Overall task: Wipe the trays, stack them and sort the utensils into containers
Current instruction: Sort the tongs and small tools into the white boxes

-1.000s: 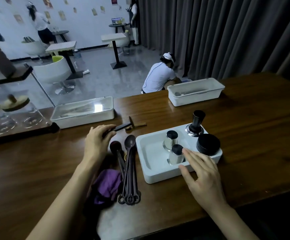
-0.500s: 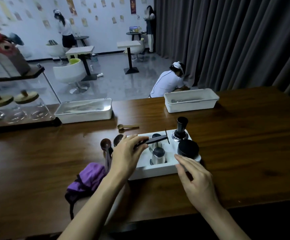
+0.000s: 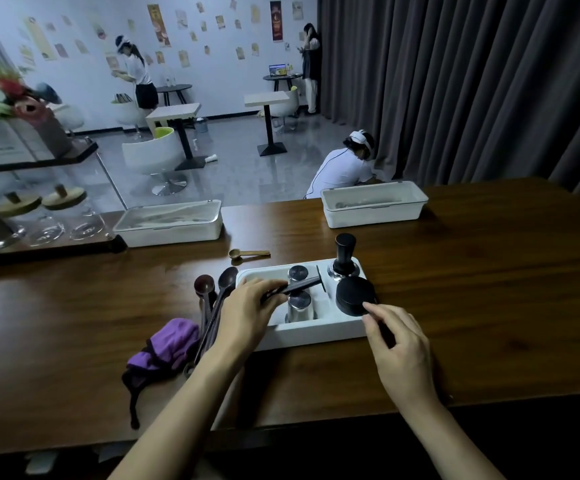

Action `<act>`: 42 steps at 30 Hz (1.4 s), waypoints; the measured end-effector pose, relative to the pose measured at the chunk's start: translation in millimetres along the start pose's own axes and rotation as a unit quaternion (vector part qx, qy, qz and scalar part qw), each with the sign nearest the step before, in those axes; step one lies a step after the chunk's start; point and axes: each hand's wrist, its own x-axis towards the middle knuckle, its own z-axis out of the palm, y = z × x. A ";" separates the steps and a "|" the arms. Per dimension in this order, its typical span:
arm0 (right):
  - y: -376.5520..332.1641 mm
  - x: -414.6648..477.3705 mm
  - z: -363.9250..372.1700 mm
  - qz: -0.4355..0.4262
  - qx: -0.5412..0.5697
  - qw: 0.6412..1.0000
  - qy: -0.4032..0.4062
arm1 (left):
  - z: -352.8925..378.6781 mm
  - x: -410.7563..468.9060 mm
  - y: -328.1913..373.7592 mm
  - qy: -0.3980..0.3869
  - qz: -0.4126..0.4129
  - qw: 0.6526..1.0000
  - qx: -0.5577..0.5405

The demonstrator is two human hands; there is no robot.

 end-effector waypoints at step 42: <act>25.1 52.9 -3.1 0.177 0.069 0.941 -0.280 | -20.0 -70.2 3.2 0.014 -0.171 0.982 -0.079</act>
